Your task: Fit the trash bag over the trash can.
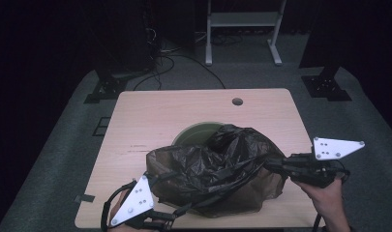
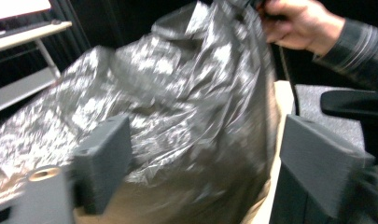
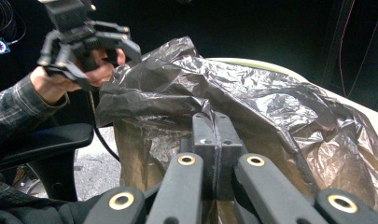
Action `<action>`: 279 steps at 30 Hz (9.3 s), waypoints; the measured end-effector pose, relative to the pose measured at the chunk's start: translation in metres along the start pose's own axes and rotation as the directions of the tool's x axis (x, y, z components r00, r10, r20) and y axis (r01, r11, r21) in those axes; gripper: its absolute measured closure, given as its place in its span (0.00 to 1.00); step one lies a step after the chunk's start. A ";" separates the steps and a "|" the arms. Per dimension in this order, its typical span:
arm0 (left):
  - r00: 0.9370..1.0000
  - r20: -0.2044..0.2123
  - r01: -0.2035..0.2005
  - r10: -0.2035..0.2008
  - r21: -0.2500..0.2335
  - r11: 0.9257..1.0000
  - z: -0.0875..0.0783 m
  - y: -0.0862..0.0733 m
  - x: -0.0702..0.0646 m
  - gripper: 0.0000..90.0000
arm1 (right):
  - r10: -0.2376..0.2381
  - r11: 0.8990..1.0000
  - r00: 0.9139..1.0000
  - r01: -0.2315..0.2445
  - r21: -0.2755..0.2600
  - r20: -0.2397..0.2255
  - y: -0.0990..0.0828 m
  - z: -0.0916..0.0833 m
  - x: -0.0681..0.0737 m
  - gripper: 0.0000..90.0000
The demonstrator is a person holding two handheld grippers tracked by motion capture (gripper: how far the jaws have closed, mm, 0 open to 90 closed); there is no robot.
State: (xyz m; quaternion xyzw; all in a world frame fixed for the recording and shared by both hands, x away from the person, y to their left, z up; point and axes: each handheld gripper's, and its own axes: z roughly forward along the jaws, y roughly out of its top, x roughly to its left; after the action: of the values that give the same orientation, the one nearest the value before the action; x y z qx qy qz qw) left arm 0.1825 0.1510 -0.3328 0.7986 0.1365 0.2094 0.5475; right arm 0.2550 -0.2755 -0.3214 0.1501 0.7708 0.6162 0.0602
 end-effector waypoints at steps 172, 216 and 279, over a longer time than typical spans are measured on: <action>0.952 0.221 0.100 -0.211 0.428 0.898 0.037 -0.149 0.103 0.79 | 0.123 0.873 0.985 -0.165 0.458 0.121 -0.126 0.069 -0.068 0.83; 0.960 0.220 0.180 -0.171 -0.019 0.984 0.011 0.000 0.127 0.00 | 0.037 0.987 0.995 -0.022 0.159 -0.092 -0.068 0.077 -0.061 0.11; 0.969 0.244 -0.094 -0.042 0.520 0.849 0.207 0.052 0.093 0.00 | 0.042 0.984 0.993 -0.023 0.174 -0.109 -0.058 0.096 -0.059 0.11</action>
State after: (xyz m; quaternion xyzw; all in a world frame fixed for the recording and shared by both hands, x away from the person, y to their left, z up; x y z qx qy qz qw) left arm 0.3635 0.0042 -0.3325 0.9395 0.1086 0.0706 0.3171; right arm 0.3281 -0.2156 -0.4048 0.1324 0.8209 0.5555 -0.0063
